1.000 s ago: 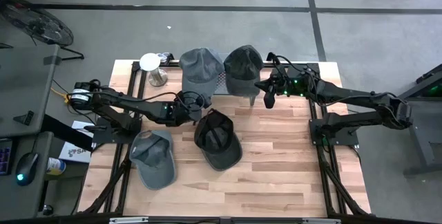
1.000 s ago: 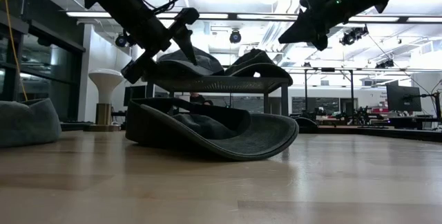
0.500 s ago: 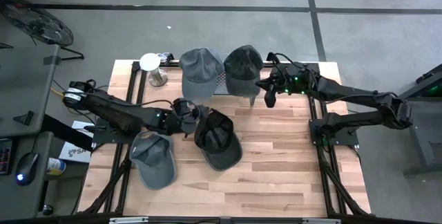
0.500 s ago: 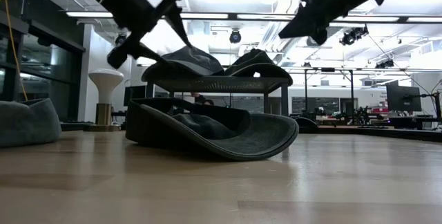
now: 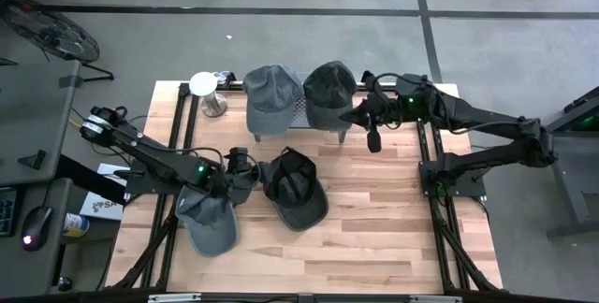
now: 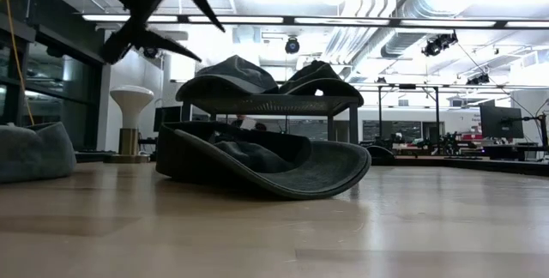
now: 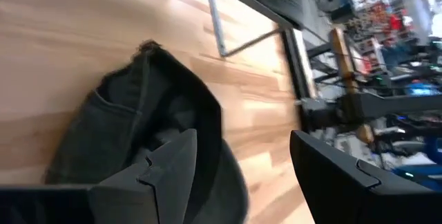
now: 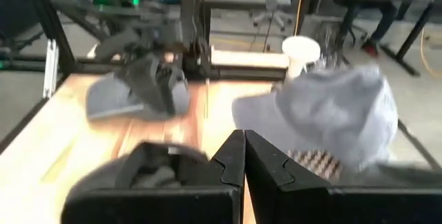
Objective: Pick & Place hat
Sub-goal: Stack the black cap on top of the other black cap on the shelf
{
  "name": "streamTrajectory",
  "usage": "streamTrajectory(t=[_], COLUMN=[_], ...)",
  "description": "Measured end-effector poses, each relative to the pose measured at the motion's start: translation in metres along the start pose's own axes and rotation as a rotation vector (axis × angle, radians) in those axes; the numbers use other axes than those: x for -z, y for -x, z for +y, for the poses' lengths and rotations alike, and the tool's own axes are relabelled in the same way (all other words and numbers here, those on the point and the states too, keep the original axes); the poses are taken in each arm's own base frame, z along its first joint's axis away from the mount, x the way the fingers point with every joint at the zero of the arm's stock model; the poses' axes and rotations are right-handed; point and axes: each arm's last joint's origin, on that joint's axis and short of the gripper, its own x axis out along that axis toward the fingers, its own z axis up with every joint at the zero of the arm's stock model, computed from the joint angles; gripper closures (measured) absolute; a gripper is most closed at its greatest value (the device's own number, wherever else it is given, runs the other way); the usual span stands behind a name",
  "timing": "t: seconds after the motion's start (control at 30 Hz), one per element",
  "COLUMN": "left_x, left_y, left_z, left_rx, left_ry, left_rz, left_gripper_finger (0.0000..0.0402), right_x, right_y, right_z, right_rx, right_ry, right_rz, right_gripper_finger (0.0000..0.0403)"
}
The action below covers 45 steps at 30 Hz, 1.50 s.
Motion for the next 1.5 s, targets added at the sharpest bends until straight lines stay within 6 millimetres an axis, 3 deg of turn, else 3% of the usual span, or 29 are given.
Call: streamTrajectory(t=[0.23,0.43,0.63,0.97,1.13,1.5], left_x=[0.005,0.006,-0.002,-0.027,-0.035,-0.043], left_y=[0.011,0.023,0.037,0.059,0.064,0.07], left_z=[-0.001,-0.002,-0.005,-0.01,-0.012,-0.013], left_rx=[0.024,0.05,0.078,0.136,0.153,0.169], left_ry=[-0.004,-0.01,-0.047,-0.144,-0.184,-0.241], left_rz=[0.021,0.039,0.047,0.003,-0.023,-0.044], left_gripper_finger=[0.0172,0.0172,0.0172,0.0172,0.0172,0.0172], right_x=[-0.032,-0.043,-0.038,-0.025,-0.027,-0.035], right_y=[-0.029,-0.061,-0.082,-0.078,-0.078,-0.08], right_z=[0.01,0.02,0.025,0.024,0.027,0.051], right_rx=[-0.07,-0.155,-0.195,-0.147,-0.153,-0.202], right_ry=[0.093,0.11,0.107,0.073,0.077,0.089], right_rz=[-0.024,-0.001,0.098,0.256,0.235,0.179], right_gripper_finger=[0.0403,0.0402,0.0394,0.0325,0.0298,0.0289])
